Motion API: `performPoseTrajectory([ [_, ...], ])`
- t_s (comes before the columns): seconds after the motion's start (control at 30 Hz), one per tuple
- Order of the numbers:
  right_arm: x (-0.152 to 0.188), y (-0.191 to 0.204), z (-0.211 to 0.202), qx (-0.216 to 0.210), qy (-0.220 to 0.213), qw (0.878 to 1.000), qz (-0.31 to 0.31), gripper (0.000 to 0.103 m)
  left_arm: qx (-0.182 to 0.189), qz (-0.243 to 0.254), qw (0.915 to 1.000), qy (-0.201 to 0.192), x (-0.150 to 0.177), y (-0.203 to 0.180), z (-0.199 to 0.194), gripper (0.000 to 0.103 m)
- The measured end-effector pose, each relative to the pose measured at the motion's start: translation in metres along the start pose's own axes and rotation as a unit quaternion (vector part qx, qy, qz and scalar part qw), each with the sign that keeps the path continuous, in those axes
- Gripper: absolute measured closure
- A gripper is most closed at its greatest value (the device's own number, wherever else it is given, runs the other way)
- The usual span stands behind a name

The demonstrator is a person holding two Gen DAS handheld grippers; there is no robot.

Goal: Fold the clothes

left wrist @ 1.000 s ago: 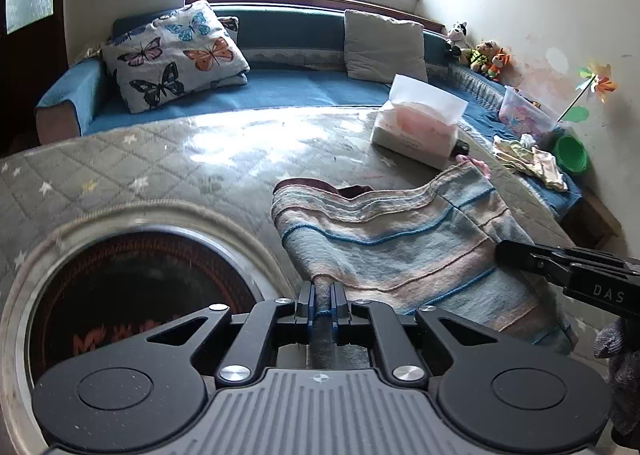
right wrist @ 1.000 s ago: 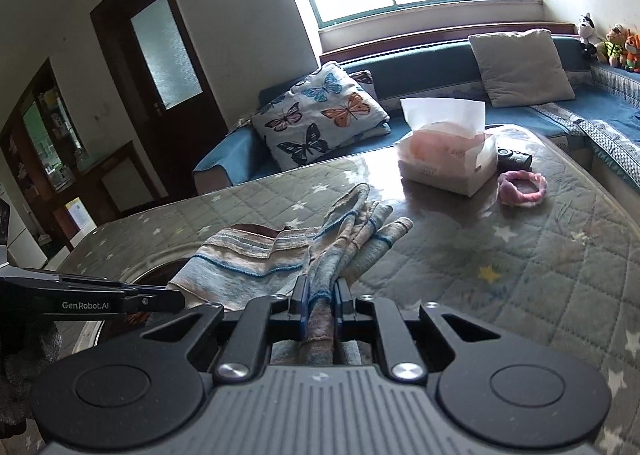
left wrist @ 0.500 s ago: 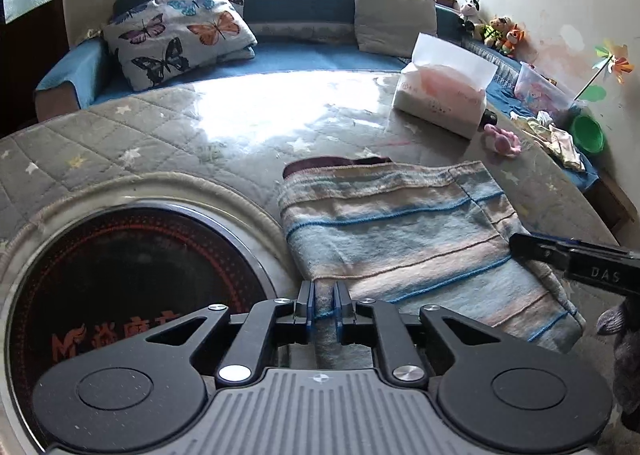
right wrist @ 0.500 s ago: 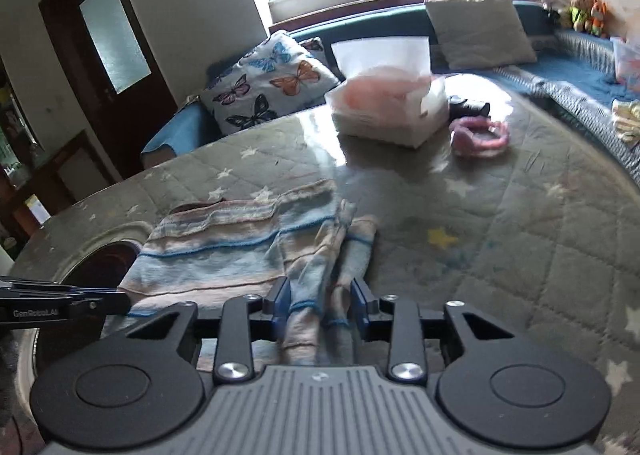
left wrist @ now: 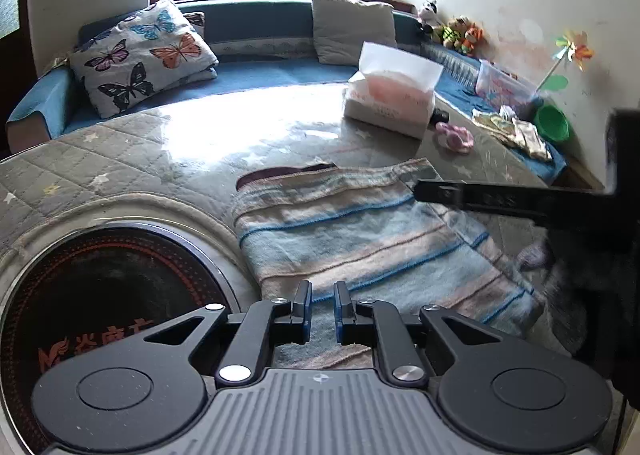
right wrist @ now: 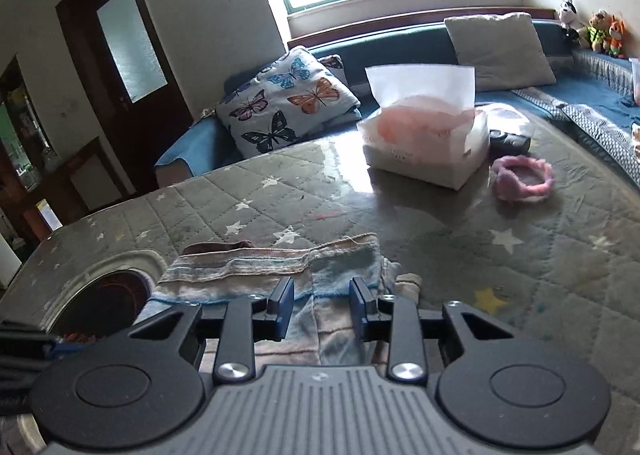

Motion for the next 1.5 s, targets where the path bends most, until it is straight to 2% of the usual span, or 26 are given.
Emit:
performPoseTrajectory([
  [0.07,0.004,-0.004,0.007,0.007,0.004,1.000,-0.002,0.077,0.000,0.001,1.0000,0.007,0.005,0.000,0.005,0.090],
  [0.23,0.003,-0.003,0.001,0.003,0.008,1.000,-0.004,0.076,-0.002,0.004,0.9999,0.013,0.013,0.000,0.004,0.091],
  [0.47,0.016,0.012,-0.039,-0.026,0.017,0.999,-0.021,0.076,0.015,0.018,0.9997,0.003,0.019,-0.017,-0.015,0.087],
  [0.6,0.025,0.019,-0.062,-0.039,0.021,0.999,-0.030,0.076,0.020,0.028,0.9993,0.012,0.032,-0.024,-0.021,0.087],
  [0.83,0.052,0.006,-0.076,-0.024,0.040,0.999,-0.023,0.076,0.009,0.028,0.9993,0.023,0.050,-0.020,-0.027,0.087],
  [1.2,0.069,0.017,-0.100,-0.024,0.026,0.998,-0.052,0.077,0.000,0.019,0.9994,0.029,0.060,-0.019,-0.037,0.086],
  [1.3,0.070,0.017,-0.103,-0.015,0.019,0.998,-0.056,0.077,-0.002,0.016,0.9995,0.027,0.062,-0.018,-0.044,0.077],
  [1.5,0.073,0.030,-0.107,-0.007,0.010,0.996,-0.094,0.077,-0.009,0.012,0.9996,0.025,0.070,-0.021,-0.055,0.072],
])
Point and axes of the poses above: each gripper's, at about its wrist camera, not at the fingertips, and z roughly the way its jaws point, y to its left, x to its underside, the point moved 10 cm from there along z, roughly the way its jaws point, and after that the axes turned 7 degrees about -y, right-handed, at the moved point
